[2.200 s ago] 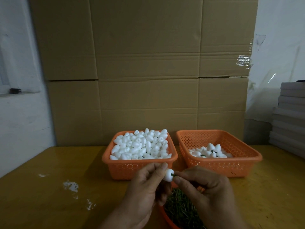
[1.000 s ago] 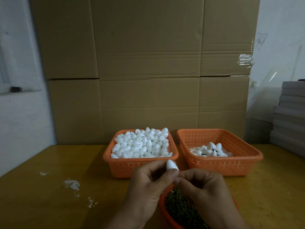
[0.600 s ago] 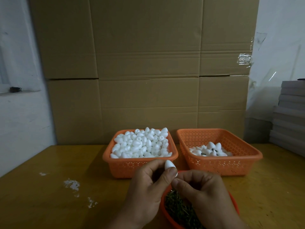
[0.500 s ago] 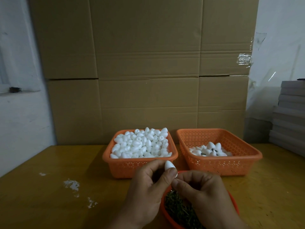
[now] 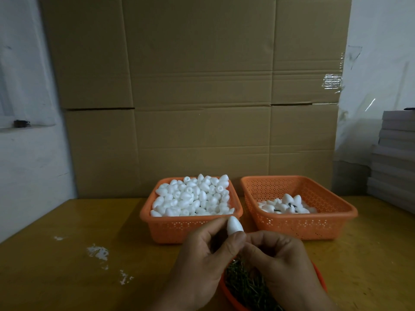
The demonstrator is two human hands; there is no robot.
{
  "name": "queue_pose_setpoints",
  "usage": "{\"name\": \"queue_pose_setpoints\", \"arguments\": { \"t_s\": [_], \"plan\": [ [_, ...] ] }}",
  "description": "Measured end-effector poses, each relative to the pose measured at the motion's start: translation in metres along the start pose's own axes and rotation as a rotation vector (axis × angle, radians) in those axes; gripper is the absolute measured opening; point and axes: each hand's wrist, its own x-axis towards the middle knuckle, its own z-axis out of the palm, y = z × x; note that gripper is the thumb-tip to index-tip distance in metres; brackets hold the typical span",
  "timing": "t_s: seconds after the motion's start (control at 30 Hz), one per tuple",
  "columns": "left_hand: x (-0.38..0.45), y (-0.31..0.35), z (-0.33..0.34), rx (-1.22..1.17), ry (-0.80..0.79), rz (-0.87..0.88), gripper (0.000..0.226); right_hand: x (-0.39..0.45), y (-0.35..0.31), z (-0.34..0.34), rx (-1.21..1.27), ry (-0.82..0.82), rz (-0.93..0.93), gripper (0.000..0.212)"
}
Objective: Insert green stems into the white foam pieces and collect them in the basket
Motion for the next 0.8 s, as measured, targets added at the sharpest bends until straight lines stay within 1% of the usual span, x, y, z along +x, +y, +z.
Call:
{"name": "queue_pose_setpoints", "arguments": {
  "t_s": [0.07, 0.13, 0.23, 0.3, 0.4, 0.53, 0.6, 0.67, 0.8],
  "plan": [
    [-0.001, -0.003, 0.003, -0.021, -0.015, -0.024, 0.047, 0.003, -0.002, -0.003, -0.008, 0.021, 0.001, 0.016],
    [-0.002, -0.008, 0.004, 0.022, 0.018, -0.043, 0.056, 0.01, -0.002, -0.011, -0.083, 0.063, 0.0, 0.008],
    [-0.004, -0.011, 0.003, 0.101, 0.039, -0.03, 0.051, 0.033, 0.004, -0.032, -0.346, 0.177, -0.038, 0.011],
    [-0.003, -0.013, 0.002, 0.148, 0.051, -0.045, 0.045, 0.053, 0.011, -0.049, -0.5, 0.259, -0.066, 0.008],
    [-0.004, -0.016, 0.002, 0.185, 0.056, -0.058, 0.038, 0.088, 0.021, -0.076, -0.718, 0.331, -0.044, 0.008],
    [-0.003, -0.018, 0.002, 0.196, 0.065, -0.062, 0.034, 0.127, 0.026, -0.102, -0.941, 0.348, 0.084, 0.02],
    [-0.003, -0.019, 0.002, 0.194, 0.069, -0.059, 0.032, 0.14, 0.028, -0.108, -1.041, 0.328, 0.164, 0.02],
    [-0.003, -0.019, 0.002, 0.19, 0.071, -0.057, 0.031, 0.148, 0.03, -0.109, -1.099, 0.307, 0.221, 0.019],
    [-0.003, -0.02, 0.002, 0.196, 0.06, -0.067, 0.032, 0.154, 0.032, -0.107, -1.171, 0.282, 0.28, 0.025]
  ]
}}
